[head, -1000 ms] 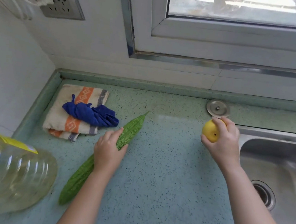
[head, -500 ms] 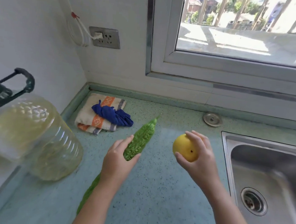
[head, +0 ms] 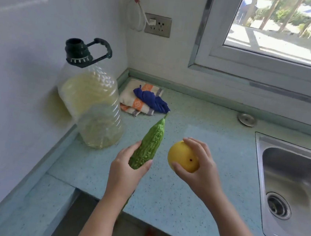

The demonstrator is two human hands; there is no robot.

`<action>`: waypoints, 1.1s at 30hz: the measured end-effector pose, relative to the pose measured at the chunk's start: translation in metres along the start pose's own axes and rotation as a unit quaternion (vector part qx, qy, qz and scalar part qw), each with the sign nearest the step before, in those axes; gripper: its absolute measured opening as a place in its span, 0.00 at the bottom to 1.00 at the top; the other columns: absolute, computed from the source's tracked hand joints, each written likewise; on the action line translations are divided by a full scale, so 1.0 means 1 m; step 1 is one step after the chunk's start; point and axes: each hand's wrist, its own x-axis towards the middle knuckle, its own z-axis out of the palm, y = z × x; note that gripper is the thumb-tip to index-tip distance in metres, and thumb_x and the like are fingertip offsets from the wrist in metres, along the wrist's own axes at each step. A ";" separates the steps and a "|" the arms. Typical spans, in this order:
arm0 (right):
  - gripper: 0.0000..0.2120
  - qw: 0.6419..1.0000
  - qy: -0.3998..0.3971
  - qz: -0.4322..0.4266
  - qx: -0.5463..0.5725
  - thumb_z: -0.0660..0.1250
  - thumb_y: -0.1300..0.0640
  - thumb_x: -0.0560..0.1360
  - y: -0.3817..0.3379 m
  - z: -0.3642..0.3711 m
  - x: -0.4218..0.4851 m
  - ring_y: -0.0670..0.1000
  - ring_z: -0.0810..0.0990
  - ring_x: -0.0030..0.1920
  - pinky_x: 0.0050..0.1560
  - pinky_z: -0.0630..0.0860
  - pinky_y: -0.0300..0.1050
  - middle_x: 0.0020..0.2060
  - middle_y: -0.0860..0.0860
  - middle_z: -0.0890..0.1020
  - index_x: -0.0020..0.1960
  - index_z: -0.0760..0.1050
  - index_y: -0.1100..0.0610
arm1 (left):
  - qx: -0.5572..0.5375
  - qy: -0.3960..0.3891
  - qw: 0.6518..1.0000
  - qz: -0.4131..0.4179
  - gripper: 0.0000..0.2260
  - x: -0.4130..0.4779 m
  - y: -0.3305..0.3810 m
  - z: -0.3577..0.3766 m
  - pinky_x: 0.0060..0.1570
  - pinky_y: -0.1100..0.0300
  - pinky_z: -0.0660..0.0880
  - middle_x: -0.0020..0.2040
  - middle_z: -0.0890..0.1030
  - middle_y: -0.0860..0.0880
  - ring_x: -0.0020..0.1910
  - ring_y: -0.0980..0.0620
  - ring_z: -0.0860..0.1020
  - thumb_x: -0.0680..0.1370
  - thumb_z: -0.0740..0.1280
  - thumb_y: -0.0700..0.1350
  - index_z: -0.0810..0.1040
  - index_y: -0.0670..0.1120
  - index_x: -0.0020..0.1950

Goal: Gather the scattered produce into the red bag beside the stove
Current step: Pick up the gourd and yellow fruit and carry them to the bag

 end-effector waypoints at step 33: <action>0.28 0.821 -0.451 -0.296 0.187 0.68 0.44 0.62 -0.099 0.079 -0.162 0.36 0.67 0.61 0.57 0.60 0.23 0.60 0.46 0.71 0.61 0.68 0.44 | 0.045 0.519 0.813 -0.261 0.23 -0.326 0.033 -0.063 0.48 0.79 0.68 0.54 0.78 0.60 0.50 0.70 0.75 0.69 0.75 0.44 0.75 0.52 0.63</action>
